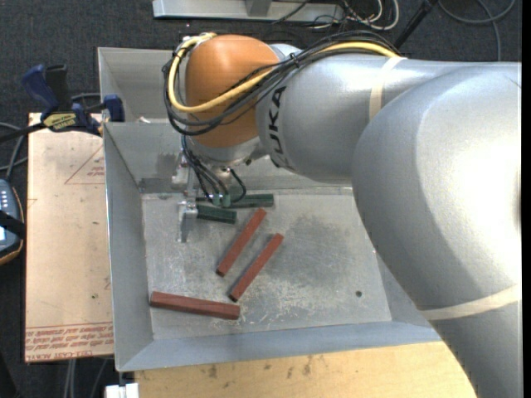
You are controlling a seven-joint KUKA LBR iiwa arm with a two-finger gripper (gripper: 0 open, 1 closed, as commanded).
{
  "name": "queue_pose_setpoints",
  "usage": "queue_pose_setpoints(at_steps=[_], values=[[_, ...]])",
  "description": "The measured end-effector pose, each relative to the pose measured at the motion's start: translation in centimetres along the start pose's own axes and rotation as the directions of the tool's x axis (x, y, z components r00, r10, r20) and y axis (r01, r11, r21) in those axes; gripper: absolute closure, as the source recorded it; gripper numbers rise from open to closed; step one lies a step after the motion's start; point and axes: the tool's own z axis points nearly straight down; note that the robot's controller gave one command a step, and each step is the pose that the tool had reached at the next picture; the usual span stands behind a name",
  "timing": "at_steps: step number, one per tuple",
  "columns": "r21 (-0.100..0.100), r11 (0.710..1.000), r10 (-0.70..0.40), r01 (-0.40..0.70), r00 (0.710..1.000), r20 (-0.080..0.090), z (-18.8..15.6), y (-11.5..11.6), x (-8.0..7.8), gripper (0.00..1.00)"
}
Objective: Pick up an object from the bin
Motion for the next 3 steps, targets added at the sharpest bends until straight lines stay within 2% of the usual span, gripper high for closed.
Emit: queue_pose_setpoints(at_steps=[1, 2, 3], values=[[-0.001, 1.0, 0.003, -0.003, 1.0, 0.008, -0.5, -0.1, -0.2, 0.0], [0.0, 0.944, -0.329, 0.329, 0.944, 0.02, 4.7, -5.9, 0.4, 0.0], [0.003, 0.938, -0.347, 0.347, 0.938, 0.015, 5.3, -8.2, 0.5, 0.0]])
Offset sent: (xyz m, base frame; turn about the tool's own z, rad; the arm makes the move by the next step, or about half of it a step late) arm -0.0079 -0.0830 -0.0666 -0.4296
